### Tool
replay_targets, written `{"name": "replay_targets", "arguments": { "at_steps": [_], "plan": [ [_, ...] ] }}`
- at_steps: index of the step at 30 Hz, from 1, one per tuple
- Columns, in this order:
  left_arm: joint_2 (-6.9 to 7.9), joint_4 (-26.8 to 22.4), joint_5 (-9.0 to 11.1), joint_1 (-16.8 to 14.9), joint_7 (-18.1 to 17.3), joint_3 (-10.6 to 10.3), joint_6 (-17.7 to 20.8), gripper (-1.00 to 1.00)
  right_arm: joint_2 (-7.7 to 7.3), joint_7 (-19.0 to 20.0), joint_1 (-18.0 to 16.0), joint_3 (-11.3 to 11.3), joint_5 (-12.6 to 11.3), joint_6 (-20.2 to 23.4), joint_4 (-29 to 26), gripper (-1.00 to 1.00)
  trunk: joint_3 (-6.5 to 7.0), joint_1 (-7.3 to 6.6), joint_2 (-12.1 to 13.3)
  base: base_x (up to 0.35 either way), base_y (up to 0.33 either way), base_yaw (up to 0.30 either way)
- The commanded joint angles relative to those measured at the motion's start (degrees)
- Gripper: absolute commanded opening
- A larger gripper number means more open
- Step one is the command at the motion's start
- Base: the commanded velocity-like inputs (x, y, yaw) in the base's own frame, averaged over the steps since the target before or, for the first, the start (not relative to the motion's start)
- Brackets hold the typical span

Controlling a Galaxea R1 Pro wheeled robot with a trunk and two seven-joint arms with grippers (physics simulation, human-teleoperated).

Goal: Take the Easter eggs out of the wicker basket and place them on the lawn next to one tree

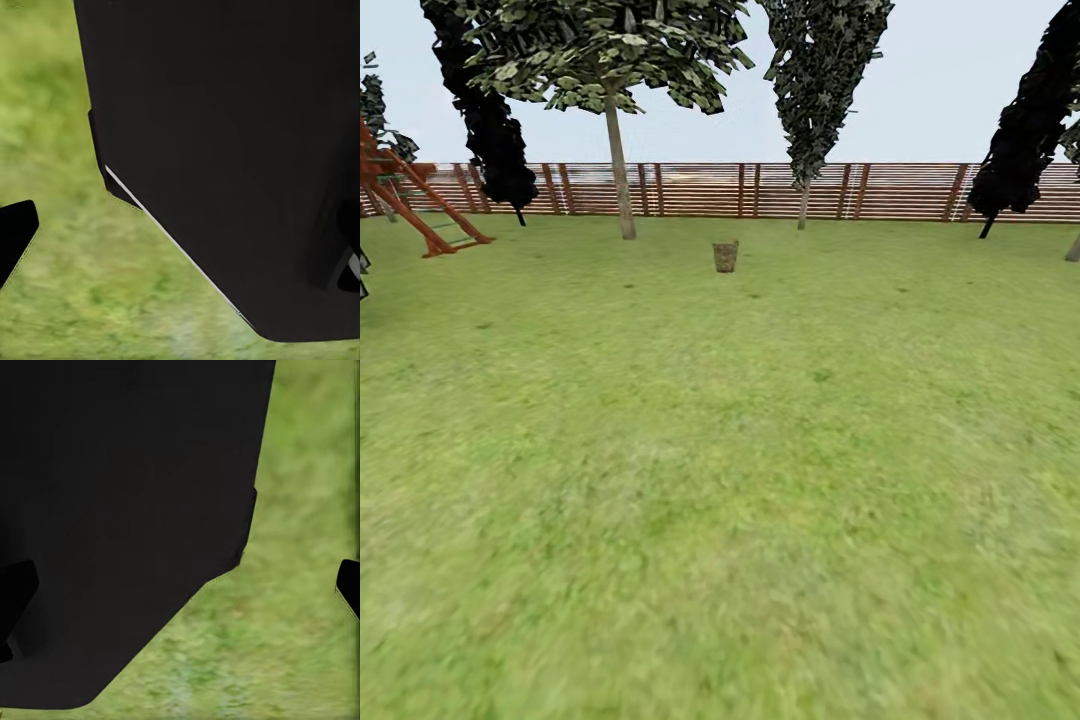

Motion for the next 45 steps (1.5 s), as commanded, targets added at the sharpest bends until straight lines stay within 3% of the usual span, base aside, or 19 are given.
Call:
{"name": "replay_targets", "arguments": {
  "at_steps": [1,36,45],
  "plan": [
    [0.01,-0.10,-0.08,0.03,-0.16,-0.02,0.11,1.00,-0.01,0.16,-0.06,0.08,0.17,0.03,0.10,1.00,-0.03,0.04,-0.02,0.344,0.000,0.000],
    [0.61,-0.12,-0.18,0.03,0.14,0.01,1.71,1.00,-0.19,0.16,-0.06,0.07,0.04,-0.06,0.01,1.00,-0.03,0.04,-0.02,0.297,0.008,0.000],
    [0.73,-3.02,-0.58,0.03,-0.09,-0.24,1.66,1.00,0.15,0.16,-0.06,0.04,0.04,-0.02,0.01,1.00,-0.03,0.04,-0.02,0.340,0.000,0.000]
  ]
}}
